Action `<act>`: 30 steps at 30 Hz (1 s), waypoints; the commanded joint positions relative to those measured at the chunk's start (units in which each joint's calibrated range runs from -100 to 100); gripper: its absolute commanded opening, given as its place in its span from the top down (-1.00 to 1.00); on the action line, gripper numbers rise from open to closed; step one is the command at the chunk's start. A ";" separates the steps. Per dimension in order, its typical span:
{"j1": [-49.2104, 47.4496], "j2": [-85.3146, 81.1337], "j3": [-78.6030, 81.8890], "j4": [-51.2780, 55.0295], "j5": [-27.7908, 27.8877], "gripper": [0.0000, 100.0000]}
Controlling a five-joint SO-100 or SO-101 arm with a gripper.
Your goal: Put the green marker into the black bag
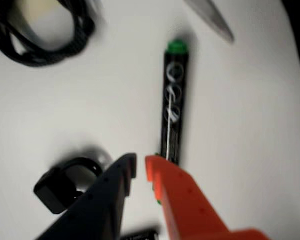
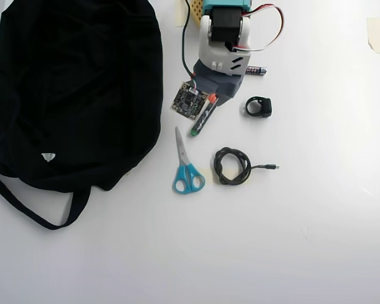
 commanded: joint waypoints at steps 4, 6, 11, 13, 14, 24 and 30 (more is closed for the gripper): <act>3.18 -0.45 1.64 -0.23 -2.74 0.94; 3.03 -0.45 1.64 -0.32 -2.74 0.94; 2.66 -0.37 1.73 -0.58 -2.42 0.89; 2.58 -0.29 2.63 -1.78 -2.37 0.80; 2.58 -0.29 3.08 -2.38 -2.37 0.75; -2.06 -0.29 4.42 -4.80 -3.00 0.46; -4.97 -0.20 8.74 -6.00 -3.00 0.45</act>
